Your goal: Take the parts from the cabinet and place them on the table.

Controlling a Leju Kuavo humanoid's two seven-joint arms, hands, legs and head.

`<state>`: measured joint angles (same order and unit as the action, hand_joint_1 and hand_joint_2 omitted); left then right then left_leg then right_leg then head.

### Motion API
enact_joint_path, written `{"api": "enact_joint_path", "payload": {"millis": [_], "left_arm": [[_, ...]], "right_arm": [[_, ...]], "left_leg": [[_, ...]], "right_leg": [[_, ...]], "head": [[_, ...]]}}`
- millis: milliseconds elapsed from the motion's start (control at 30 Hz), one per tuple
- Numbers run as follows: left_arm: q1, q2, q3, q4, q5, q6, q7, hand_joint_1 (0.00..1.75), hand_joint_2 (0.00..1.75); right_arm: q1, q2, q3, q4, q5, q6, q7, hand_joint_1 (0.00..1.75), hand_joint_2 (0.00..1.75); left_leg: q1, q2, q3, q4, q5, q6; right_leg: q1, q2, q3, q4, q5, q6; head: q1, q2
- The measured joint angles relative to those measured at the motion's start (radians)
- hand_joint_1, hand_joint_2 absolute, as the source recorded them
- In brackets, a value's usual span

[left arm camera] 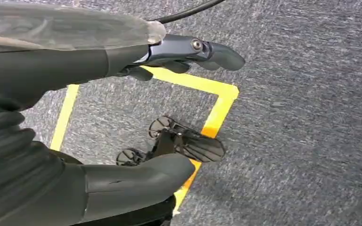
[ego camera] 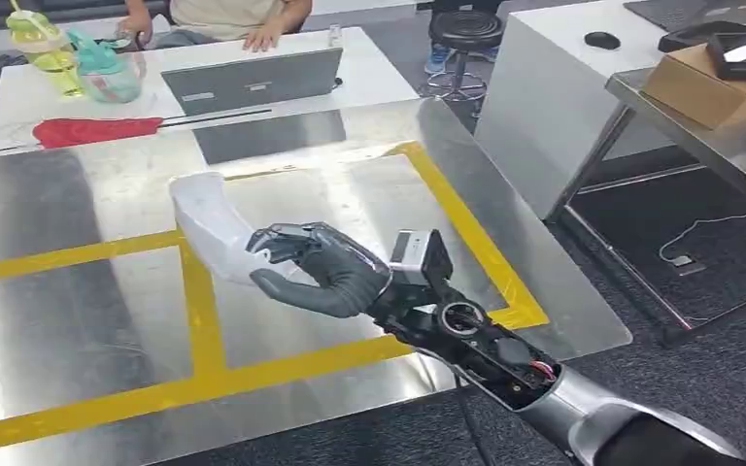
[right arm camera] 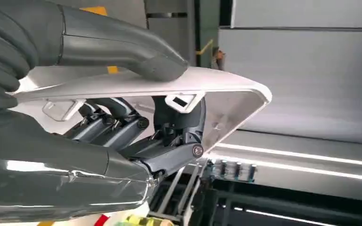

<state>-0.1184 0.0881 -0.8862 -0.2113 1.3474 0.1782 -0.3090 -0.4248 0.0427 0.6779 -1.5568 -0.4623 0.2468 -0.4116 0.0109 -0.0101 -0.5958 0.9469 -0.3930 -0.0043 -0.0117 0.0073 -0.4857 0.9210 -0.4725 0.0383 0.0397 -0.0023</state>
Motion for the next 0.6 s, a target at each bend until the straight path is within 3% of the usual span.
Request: {"api": "enact_joint_path", "payload": {"millis": [600], "left_arm": [[-0.003,-0.001,0.000,0.000,-0.003,0.002,0.003,0.00,1.75]], "right_arm": [[-0.065,0.000,0.078,0.060,0.059,-0.023,0.024,1.75,1.75]], "left_leg": [[0.000,0.000,0.000,0.000,0.000,0.000]], "right_leg": [[0.000,0.000,0.000,0.000,0.000,0.000]], "head": [[-0.001,0.000]]}}
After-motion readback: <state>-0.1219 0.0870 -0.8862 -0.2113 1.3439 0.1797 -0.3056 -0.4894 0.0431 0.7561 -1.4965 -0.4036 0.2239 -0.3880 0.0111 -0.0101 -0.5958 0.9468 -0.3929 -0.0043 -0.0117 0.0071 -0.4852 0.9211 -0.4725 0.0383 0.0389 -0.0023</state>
